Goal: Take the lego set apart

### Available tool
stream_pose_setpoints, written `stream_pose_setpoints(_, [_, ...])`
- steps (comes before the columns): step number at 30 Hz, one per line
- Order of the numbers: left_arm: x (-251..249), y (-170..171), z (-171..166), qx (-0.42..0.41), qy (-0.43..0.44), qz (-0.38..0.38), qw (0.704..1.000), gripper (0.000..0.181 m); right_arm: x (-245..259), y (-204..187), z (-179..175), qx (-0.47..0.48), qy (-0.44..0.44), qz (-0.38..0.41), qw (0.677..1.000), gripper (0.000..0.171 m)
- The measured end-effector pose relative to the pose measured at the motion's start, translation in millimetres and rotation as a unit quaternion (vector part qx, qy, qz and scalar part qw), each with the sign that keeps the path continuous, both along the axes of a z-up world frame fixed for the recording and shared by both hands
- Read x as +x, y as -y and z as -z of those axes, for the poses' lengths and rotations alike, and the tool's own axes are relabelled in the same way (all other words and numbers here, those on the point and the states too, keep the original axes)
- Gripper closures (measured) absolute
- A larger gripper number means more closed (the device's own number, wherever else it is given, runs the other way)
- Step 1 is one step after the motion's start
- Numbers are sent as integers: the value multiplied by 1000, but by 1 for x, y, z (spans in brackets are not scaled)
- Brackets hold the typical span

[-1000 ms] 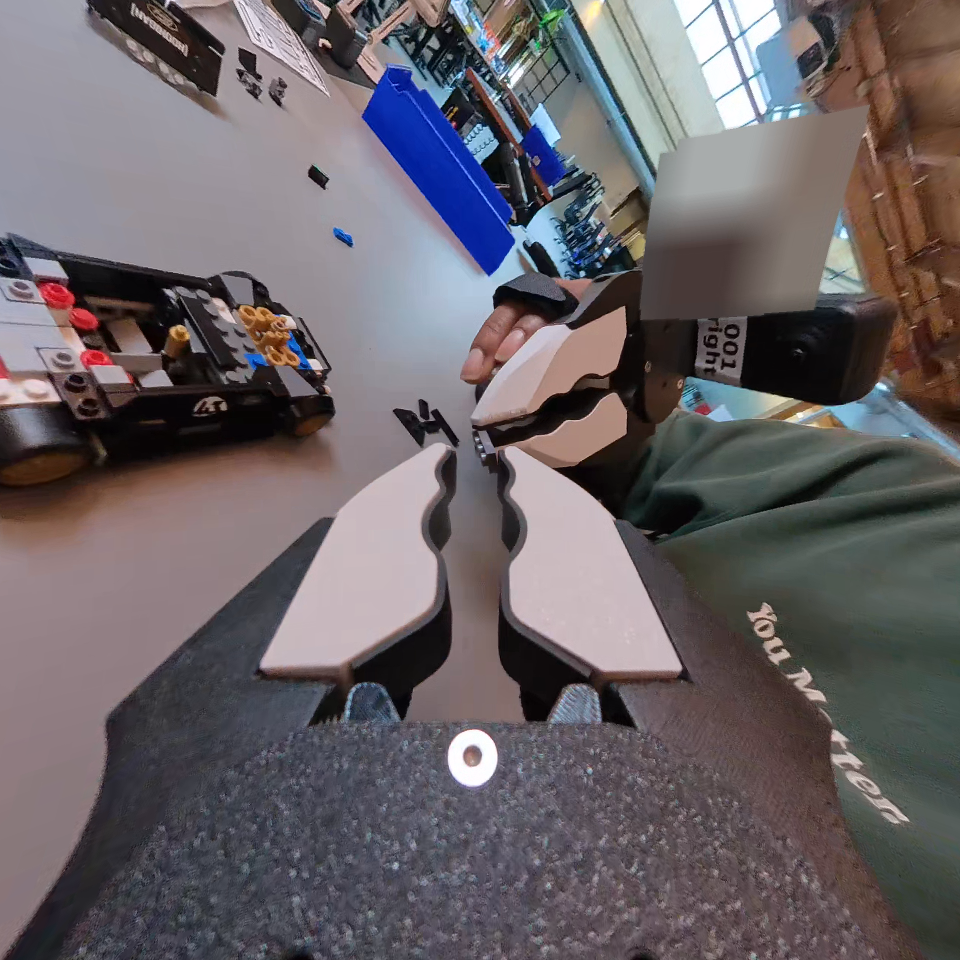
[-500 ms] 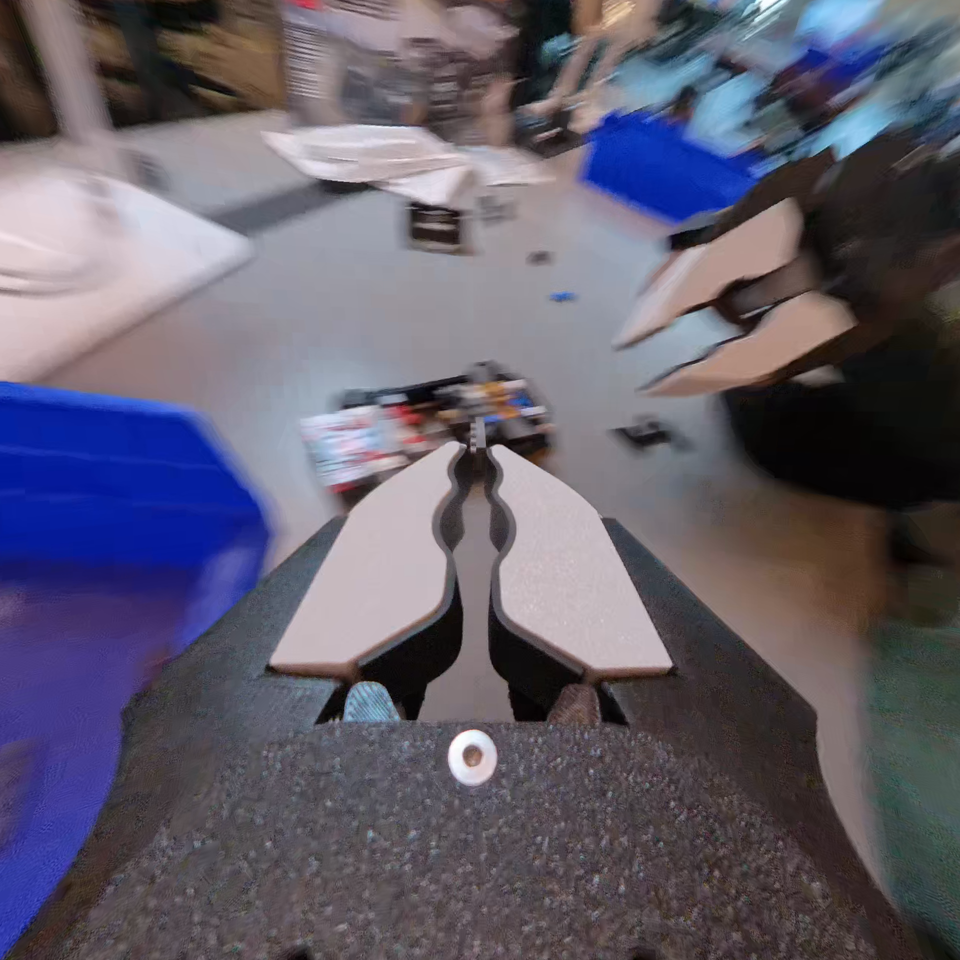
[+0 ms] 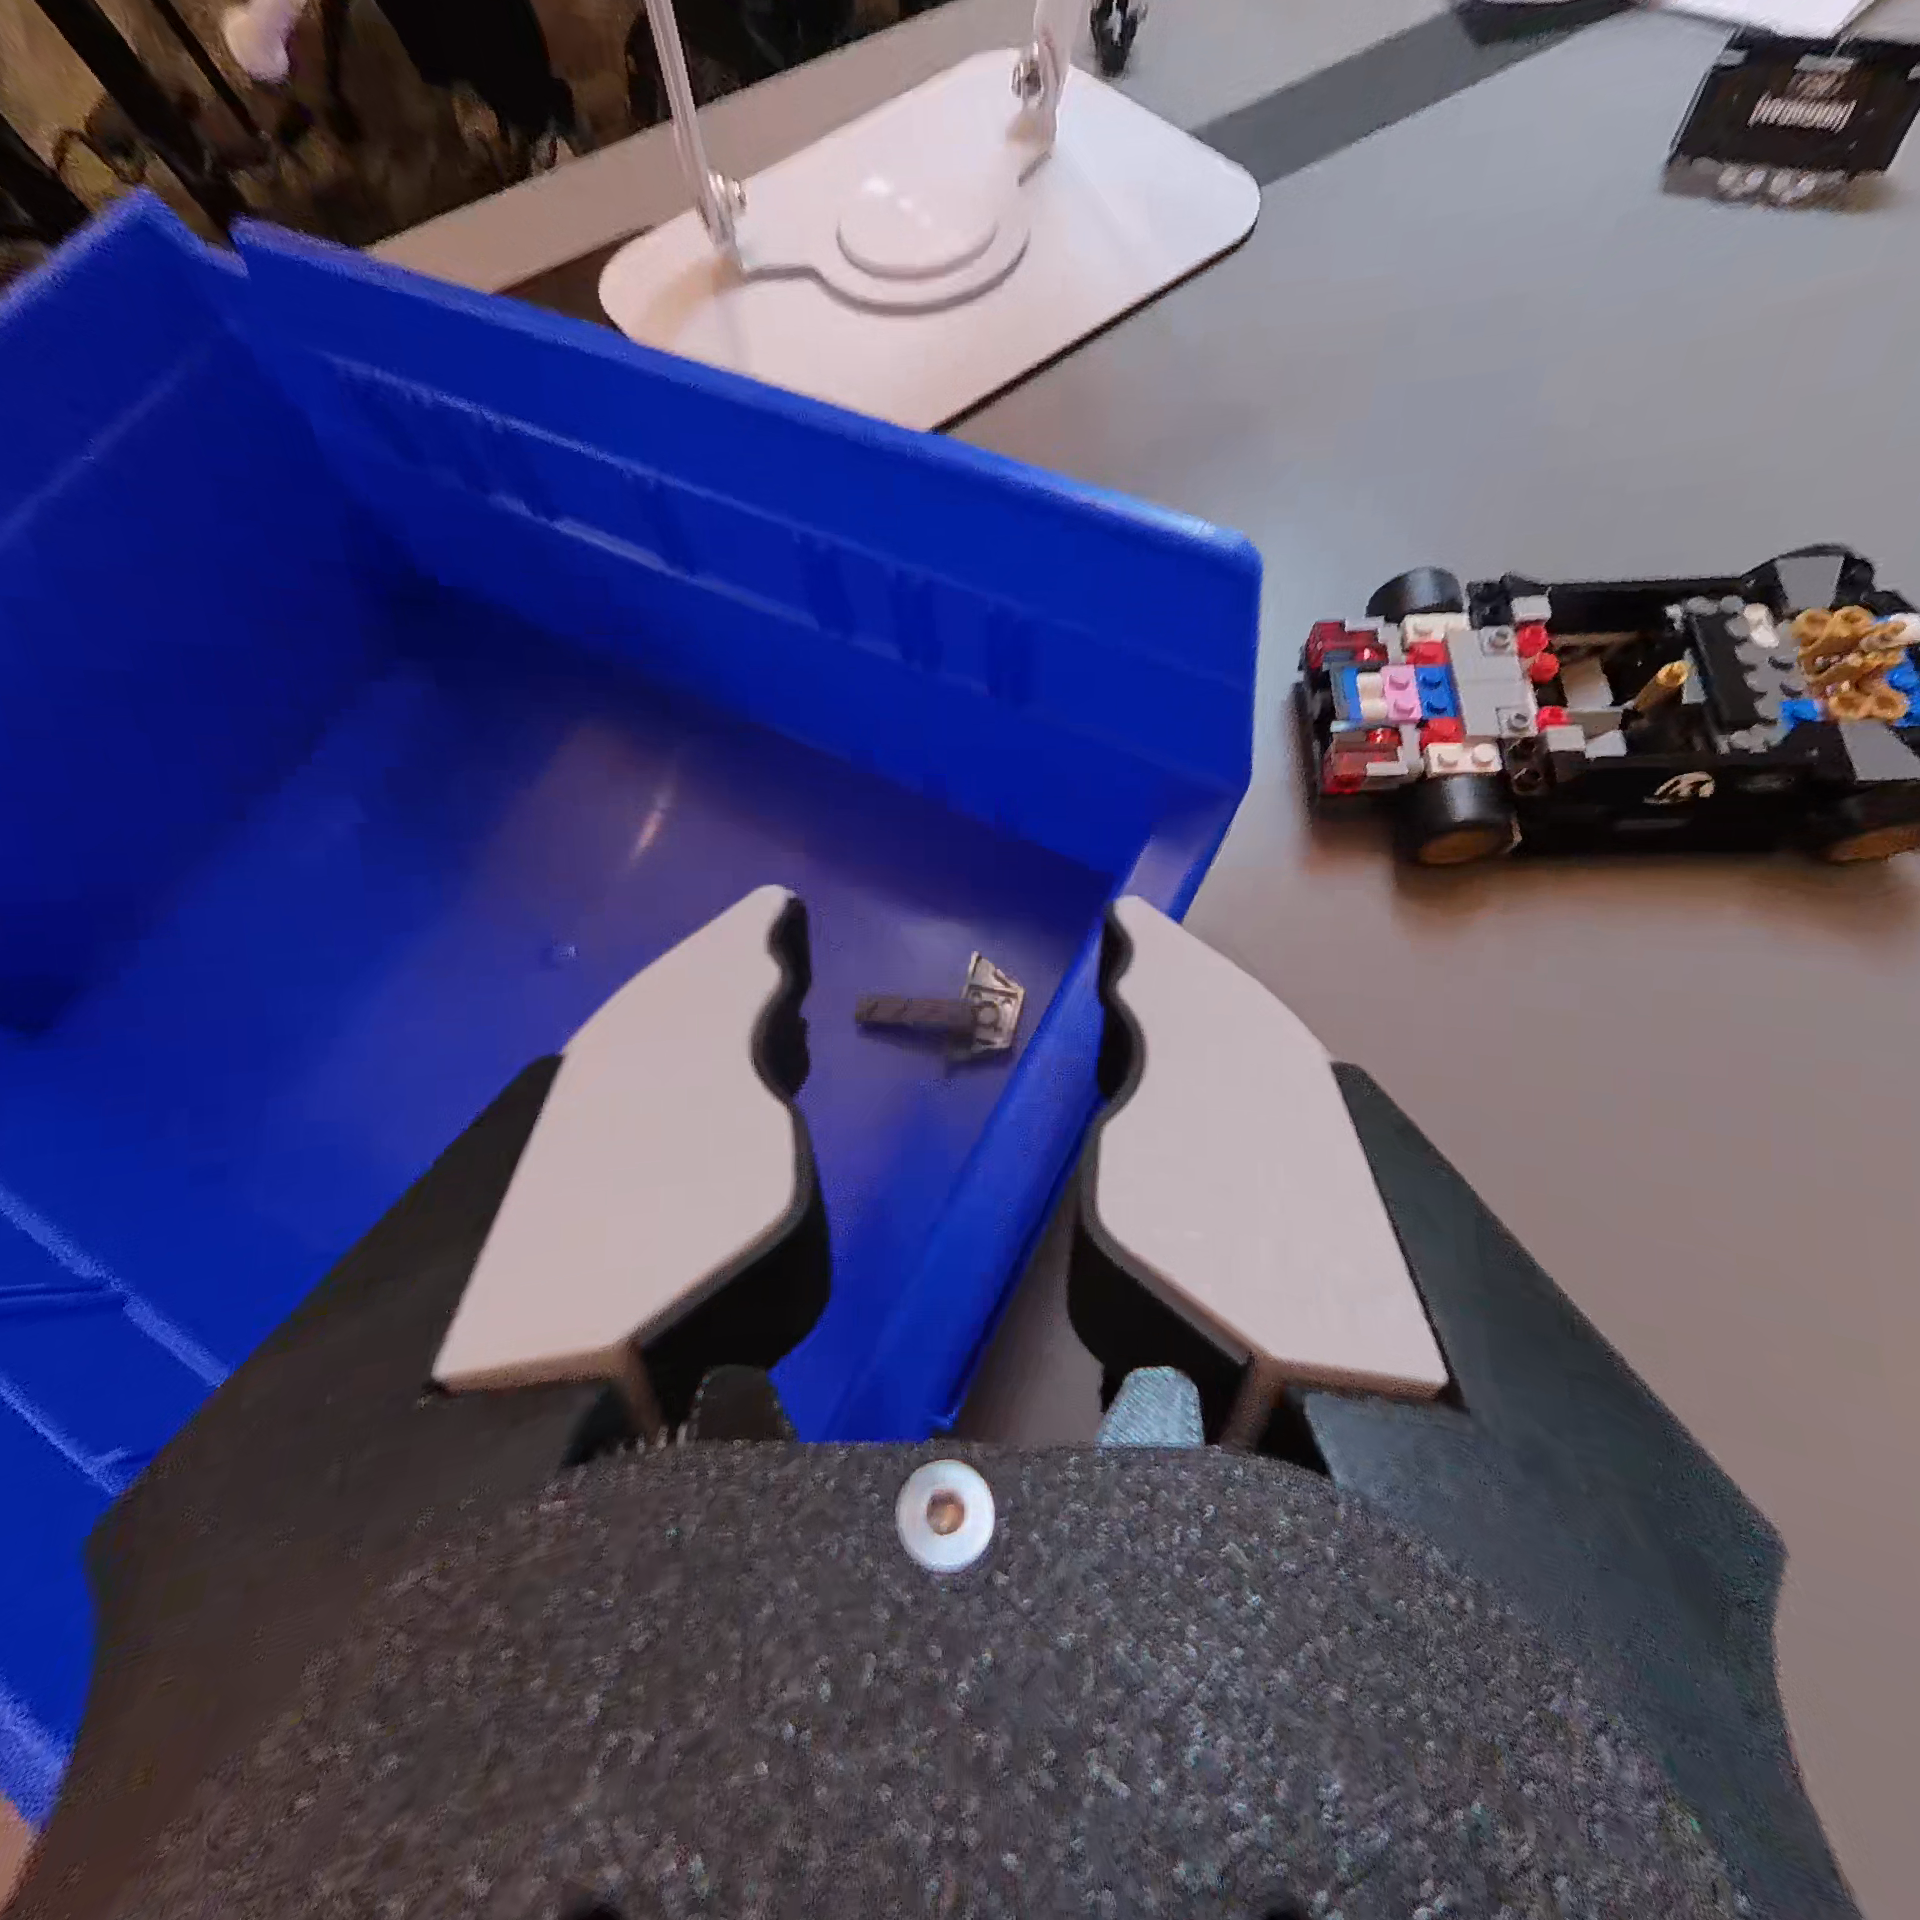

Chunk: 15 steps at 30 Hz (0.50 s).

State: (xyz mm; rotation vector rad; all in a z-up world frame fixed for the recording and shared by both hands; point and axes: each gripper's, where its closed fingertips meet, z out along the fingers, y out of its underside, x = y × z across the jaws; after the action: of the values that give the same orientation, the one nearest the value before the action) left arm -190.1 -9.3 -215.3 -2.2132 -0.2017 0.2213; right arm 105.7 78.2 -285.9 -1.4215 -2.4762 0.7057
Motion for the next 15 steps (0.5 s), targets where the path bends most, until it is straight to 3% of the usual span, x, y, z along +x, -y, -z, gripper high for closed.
stream_pose_setpoints(2, [5, -2, -4, 11, 0, 11, 1000, 121, -3, -2, 0, 11, 0, 4, 1000, 146])
stream_pose_setpoints(5, [27, -8, -18, 51, 14, 63, 997, 125, -6, 3, -3, 17, -22, -11, 1000, 148])
stream_pose_setpoints(7, [68, -14, -30, 96, 86, 143, 981, 135, -19, 12, -18, 14, -80, -23, 996, 148])
stream_pose_setpoints(11, [166, -17, -38, 125, 325, 290, 891, 141, -51, 26, -60, 66, -215, -16, 974, 148])
stream_pose_setpoints(15, [215, -22, -24, 94, 445, 322, 830, 144, -66, 50, -83, 111, -291, -24, 950, 148])
